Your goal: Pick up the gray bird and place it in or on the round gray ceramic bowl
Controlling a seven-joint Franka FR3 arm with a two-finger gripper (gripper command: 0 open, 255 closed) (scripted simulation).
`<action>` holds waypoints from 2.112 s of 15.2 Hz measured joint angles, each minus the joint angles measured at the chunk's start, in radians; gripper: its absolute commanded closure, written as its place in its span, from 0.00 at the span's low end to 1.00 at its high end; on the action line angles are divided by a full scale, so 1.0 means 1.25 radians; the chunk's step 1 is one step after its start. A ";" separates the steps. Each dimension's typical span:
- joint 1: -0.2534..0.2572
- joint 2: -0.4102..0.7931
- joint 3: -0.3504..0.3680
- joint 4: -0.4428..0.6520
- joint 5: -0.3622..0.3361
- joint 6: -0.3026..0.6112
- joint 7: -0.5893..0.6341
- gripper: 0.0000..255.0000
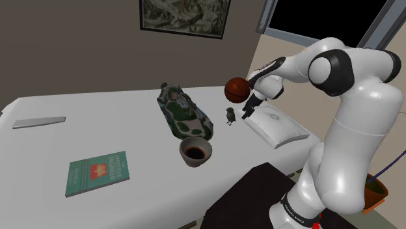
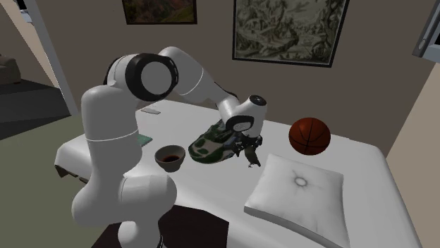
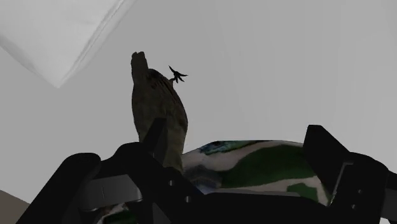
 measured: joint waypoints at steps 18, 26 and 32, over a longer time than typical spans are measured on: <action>-0.268 0.347 0.246 0.271 0.350 -0.061 -0.304 0.00; -0.269 0.348 0.246 0.273 0.351 -0.061 -0.304 1.00; -0.269 0.348 0.246 0.273 0.351 -0.061 -0.304 1.00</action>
